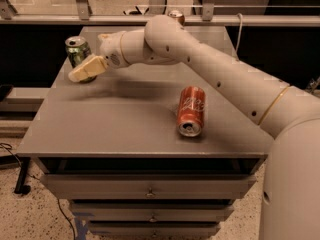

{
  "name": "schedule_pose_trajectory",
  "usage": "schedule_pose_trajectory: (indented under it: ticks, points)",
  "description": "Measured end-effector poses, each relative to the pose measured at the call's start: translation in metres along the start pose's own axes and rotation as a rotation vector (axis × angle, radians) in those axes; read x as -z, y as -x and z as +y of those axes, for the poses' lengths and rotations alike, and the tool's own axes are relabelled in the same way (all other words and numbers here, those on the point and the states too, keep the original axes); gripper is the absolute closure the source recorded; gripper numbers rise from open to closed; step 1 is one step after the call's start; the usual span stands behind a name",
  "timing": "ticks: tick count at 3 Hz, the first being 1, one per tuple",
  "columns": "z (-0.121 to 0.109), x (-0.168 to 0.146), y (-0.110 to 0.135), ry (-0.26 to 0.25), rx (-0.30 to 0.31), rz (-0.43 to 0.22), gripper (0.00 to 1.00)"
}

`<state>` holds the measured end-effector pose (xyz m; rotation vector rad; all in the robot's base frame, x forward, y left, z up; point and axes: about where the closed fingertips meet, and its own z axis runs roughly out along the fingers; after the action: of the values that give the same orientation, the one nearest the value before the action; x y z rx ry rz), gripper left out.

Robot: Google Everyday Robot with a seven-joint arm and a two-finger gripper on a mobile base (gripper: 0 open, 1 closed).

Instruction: Knock green can over

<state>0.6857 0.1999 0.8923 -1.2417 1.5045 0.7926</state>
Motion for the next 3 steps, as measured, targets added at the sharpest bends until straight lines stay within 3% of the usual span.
schedule_pose_trajectory:
  ticks: [1,3]
  points:
    - [0.0010,-0.0174,0.0008,0.009,-0.026,-0.032,0.11]
    - [0.0026,-0.0219,-0.0023,0.014,-0.075,-0.040,0.56]
